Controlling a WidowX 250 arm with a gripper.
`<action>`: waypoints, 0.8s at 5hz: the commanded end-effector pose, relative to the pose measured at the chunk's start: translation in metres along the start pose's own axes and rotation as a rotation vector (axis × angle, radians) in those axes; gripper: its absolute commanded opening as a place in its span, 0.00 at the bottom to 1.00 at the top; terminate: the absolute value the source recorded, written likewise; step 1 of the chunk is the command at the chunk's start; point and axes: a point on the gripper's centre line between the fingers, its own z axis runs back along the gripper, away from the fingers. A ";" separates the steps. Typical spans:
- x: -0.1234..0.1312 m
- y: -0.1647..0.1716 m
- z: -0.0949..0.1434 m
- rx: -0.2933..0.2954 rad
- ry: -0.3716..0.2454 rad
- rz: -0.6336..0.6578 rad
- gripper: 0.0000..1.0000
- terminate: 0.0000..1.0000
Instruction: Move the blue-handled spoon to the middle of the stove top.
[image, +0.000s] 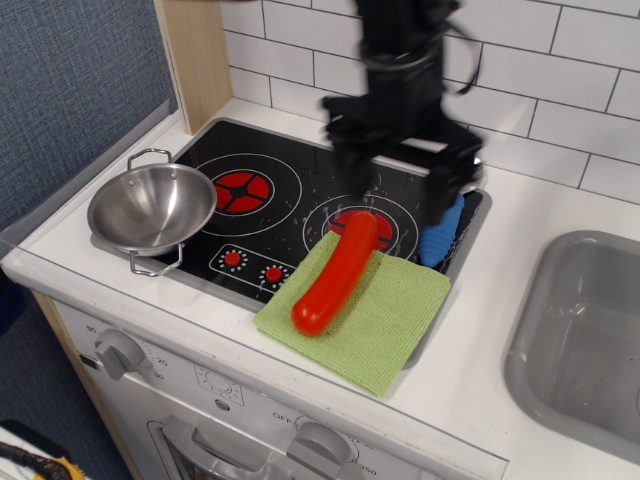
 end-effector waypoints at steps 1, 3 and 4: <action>0.038 -0.007 -0.027 0.014 -0.013 0.055 1.00 0.00; 0.060 0.010 -0.061 0.043 -0.019 0.124 1.00 0.00; 0.062 0.006 -0.073 0.053 0.002 0.125 1.00 0.00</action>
